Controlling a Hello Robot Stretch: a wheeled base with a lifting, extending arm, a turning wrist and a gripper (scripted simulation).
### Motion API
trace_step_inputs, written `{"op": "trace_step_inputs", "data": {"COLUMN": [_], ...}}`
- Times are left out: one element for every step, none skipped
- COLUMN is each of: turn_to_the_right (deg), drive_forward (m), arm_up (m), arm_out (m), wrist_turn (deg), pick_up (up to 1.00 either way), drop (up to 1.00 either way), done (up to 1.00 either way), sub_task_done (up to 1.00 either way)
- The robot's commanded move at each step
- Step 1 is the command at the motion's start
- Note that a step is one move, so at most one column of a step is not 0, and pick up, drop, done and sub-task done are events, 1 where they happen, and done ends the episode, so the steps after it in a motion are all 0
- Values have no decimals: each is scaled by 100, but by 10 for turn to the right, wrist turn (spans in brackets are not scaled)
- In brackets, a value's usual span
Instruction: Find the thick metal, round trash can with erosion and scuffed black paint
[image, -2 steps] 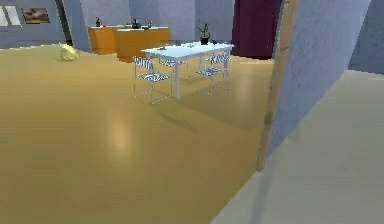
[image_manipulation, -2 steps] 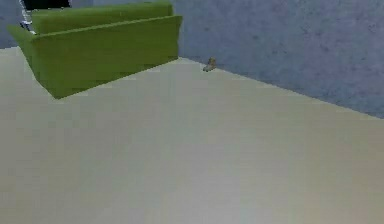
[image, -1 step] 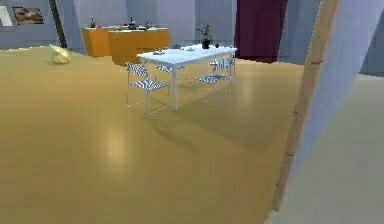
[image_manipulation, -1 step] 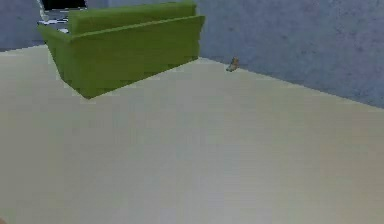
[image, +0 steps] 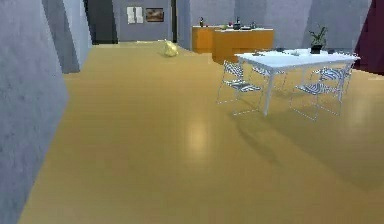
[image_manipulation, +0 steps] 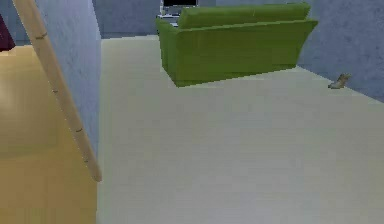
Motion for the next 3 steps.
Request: {"op": "trace_step_inputs", "data": {"turn_to_the_right": [-30,0,0], "drive_forward": [0,100,100], "arm_up": [0,0,0], "arm_out": [0,0,0], "wrist_turn": [0,0,0], "pick_up": [0,0,0], "drop": [0,0,0], "done": [0,0,0], "sub_task_done": [0,0,0]}}
